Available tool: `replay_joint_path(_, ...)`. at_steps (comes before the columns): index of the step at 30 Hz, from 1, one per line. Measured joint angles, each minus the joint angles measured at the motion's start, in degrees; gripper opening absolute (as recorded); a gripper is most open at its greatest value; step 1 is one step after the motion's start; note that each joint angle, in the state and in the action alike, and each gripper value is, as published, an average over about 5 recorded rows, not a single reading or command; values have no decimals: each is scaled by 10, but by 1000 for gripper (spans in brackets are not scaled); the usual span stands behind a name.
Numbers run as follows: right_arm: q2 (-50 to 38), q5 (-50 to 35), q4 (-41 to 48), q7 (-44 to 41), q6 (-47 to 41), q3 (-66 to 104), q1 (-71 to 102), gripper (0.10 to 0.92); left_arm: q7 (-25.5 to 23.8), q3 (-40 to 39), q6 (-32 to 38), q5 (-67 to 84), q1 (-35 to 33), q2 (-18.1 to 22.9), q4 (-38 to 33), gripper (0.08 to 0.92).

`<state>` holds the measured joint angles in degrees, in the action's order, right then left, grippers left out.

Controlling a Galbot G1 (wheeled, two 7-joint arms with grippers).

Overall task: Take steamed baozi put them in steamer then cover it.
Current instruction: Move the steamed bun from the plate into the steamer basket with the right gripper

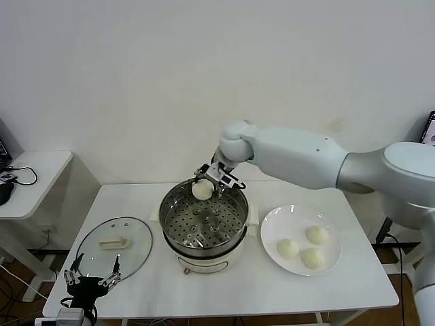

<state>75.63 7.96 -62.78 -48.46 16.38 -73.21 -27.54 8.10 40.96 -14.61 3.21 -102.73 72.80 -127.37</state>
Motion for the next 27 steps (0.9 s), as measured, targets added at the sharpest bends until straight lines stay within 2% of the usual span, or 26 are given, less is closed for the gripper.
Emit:
replay_joint_path(14, 31, 62, 62, 23, 66, 3, 37, 652, 0, -2, 0, 0, 3, 0, 3, 823)
replay_joint_path(17, 37, 68, 74, 27, 74, 4, 40, 690, 0, -2, 0, -1, 3, 1, 2, 823)
replay_joint_path(22, 42, 70, 84, 28, 80, 4, 41, 802, 0, -2, 0, -1, 1, 2, -1, 823)
replay_joint_path(27, 34, 41, 72, 13, 65, 0, 25, 822, 1, -2, 0, -2, 0, 2, -4, 823)
